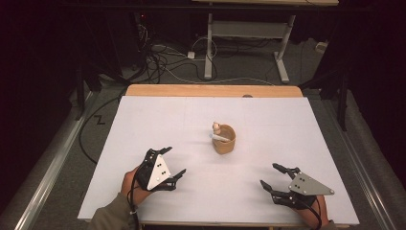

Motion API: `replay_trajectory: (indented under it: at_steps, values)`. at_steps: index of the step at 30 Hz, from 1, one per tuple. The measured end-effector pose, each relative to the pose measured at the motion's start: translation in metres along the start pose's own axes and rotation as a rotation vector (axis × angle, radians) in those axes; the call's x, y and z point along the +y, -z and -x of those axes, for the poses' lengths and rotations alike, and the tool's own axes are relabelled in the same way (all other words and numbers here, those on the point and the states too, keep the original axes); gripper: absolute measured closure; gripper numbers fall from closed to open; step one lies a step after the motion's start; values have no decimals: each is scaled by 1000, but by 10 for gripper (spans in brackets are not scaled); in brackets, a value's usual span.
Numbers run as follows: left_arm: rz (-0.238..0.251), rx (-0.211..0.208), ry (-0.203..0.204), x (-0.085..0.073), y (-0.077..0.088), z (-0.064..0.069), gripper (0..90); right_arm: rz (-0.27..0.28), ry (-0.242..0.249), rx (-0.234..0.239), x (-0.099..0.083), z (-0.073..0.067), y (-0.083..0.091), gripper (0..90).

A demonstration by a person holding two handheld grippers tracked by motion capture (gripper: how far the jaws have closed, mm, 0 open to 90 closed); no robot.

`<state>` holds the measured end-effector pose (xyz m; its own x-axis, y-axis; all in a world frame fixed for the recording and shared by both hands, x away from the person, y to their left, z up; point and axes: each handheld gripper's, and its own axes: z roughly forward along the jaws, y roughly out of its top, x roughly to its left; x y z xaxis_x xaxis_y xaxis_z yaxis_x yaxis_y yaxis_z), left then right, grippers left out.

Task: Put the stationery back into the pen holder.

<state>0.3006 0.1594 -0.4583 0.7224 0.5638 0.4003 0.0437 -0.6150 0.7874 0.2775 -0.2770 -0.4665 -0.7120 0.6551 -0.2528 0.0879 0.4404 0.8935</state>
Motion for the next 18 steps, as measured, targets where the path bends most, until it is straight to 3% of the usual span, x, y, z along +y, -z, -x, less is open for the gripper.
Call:
replay_trajectory:
  at_steps: [2,18]
  values:
    - [-10,-16,25,-8,2,0,180,-1,1,1,0,0,0,314]
    - [-107,-1,115,-47,28,8,171,-4,-6,-6,-2,4,1,311]
